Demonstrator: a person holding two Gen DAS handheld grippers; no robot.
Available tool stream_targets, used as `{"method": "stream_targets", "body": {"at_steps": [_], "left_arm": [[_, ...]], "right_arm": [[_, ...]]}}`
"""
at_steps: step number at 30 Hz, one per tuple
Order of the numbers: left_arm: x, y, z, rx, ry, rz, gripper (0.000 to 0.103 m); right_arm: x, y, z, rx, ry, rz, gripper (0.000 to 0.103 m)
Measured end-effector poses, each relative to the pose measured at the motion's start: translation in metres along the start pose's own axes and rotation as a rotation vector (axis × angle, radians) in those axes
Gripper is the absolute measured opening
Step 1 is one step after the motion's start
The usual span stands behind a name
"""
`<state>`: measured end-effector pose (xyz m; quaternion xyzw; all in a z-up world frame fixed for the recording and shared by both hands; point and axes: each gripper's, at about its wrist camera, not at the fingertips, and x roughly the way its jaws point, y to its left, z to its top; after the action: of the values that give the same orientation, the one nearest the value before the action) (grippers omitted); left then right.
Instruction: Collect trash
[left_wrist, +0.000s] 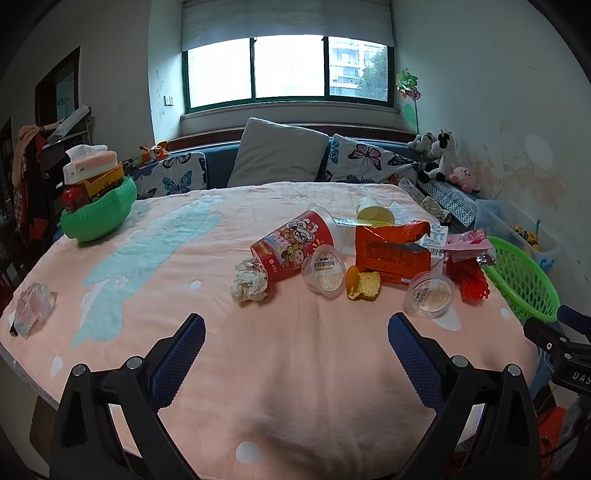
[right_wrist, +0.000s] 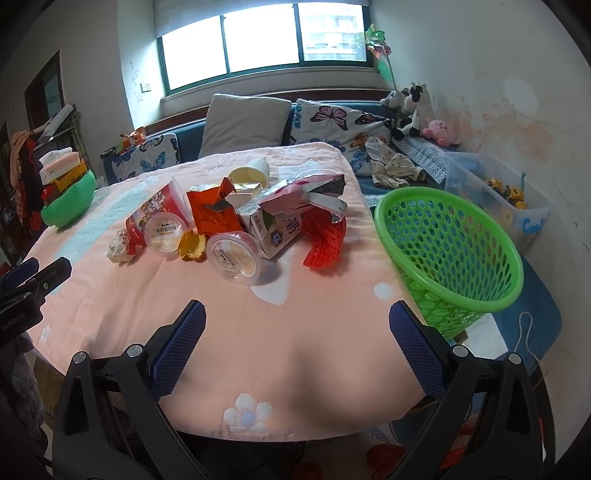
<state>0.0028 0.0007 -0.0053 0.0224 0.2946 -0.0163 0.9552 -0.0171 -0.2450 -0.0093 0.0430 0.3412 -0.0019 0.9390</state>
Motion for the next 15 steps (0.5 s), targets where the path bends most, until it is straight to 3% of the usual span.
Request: {"method": "stream_targets", "body": {"at_steps": [15], "left_arm": [[0.0002, 0.0005, 0.0007, -0.001, 0.000, 0.001, 0.096]], "right_arm": [[0.0001, -0.0006, 0.0000, -0.001, 0.000, 0.003, 0.098]]}}
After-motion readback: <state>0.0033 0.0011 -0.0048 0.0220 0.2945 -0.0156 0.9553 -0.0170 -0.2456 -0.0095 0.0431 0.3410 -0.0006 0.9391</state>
